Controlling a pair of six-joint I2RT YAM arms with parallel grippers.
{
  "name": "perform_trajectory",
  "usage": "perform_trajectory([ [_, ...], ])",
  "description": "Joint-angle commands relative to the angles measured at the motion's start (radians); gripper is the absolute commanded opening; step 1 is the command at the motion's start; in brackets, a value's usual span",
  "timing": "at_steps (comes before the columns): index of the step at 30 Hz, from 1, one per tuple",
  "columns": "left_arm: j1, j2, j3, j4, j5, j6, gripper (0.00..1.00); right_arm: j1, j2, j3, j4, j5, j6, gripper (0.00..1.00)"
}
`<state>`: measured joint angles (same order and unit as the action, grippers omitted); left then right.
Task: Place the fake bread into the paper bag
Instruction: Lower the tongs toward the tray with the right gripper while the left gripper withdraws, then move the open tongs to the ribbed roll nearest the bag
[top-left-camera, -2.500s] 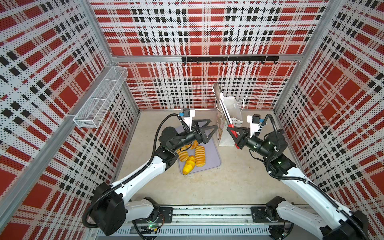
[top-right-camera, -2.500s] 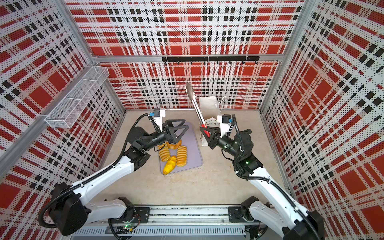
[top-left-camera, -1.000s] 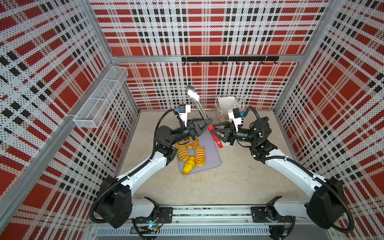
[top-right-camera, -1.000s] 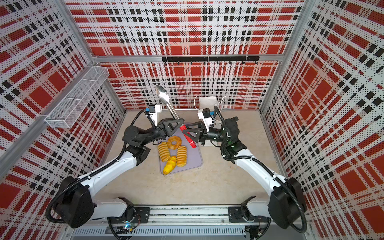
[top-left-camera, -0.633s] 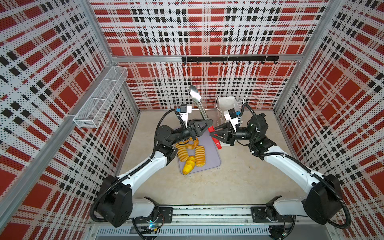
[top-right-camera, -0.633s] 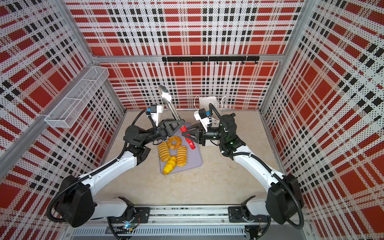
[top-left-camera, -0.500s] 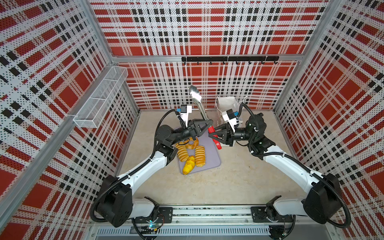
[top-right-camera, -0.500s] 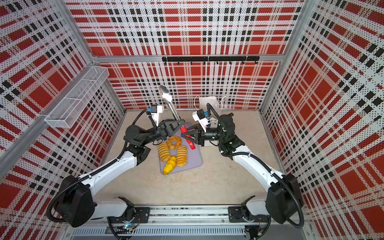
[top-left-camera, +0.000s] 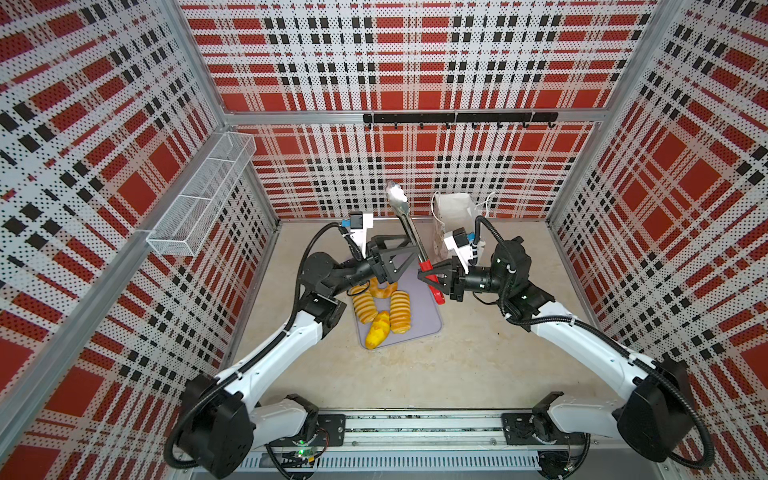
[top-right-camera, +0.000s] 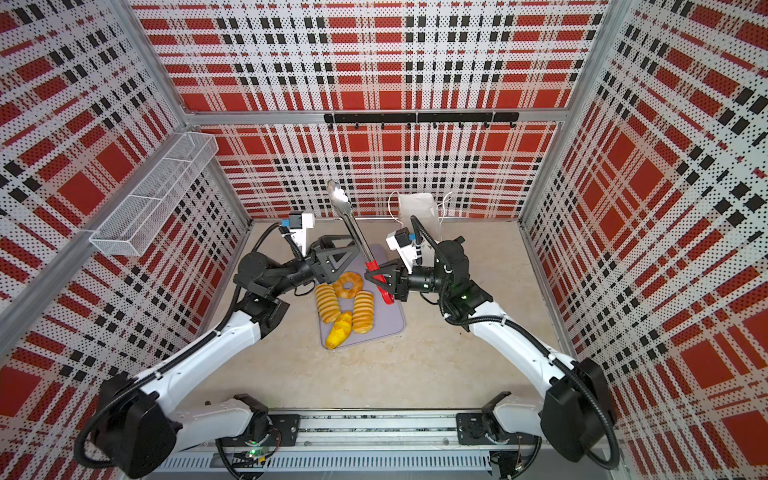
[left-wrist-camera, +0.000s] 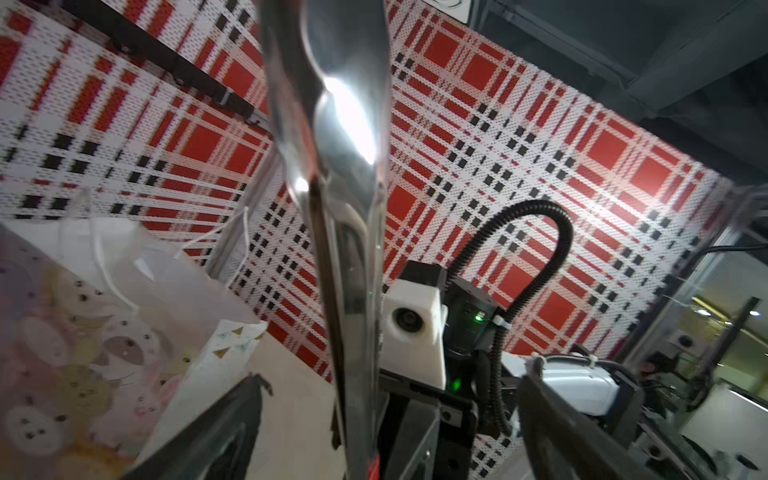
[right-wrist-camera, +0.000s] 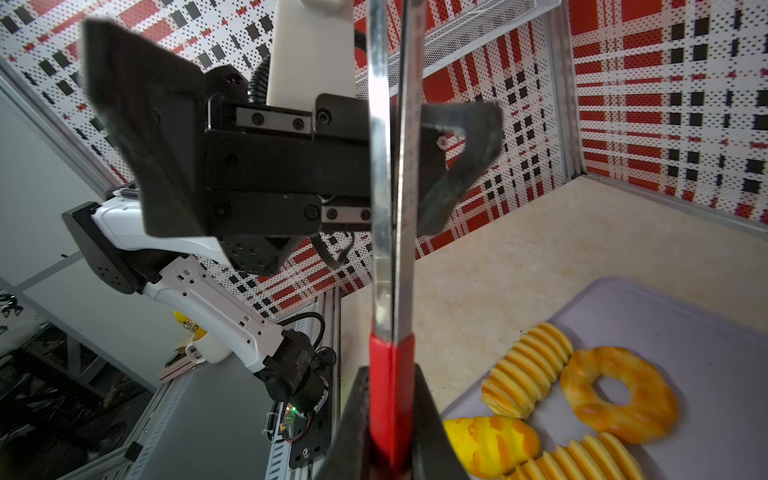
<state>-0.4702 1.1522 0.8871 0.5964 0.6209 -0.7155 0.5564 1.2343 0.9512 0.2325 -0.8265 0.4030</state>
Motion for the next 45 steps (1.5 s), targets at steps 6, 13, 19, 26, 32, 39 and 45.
perform_trajectory([
  [6,0.055,-0.212,-0.007,-0.614,-0.339,0.319,0.98,0.027,-0.26,-0.077,-0.348,0.453,-0.117,0.0],
  [13,0.086,-0.184,0.015,-0.761,-0.382,0.326,0.98,0.183,-0.242,0.015,-0.804,0.784,-0.088,0.0],
  [19,0.084,-0.198,-0.033,-0.767,-0.431,0.357,0.98,0.249,-0.167,0.047,-0.982,0.782,-0.075,0.0],
  [26,0.034,-0.12,0.007,-0.868,-0.467,0.363,0.98,0.26,-0.164,0.019,-1.046,0.751,-0.003,0.0],
  [32,0.025,-0.075,-0.02,-0.865,-0.514,0.353,0.98,0.26,-0.174,-0.011,-1.032,0.724,0.007,0.03],
  [39,0.021,-0.068,-0.037,-0.875,-0.494,0.361,0.98,0.26,-0.15,-0.058,-0.984,0.702,0.044,0.06],
  [45,0.032,-0.057,-0.039,-0.961,-0.513,0.366,0.98,0.186,-0.068,-0.08,-0.891,0.554,0.039,0.1],
])
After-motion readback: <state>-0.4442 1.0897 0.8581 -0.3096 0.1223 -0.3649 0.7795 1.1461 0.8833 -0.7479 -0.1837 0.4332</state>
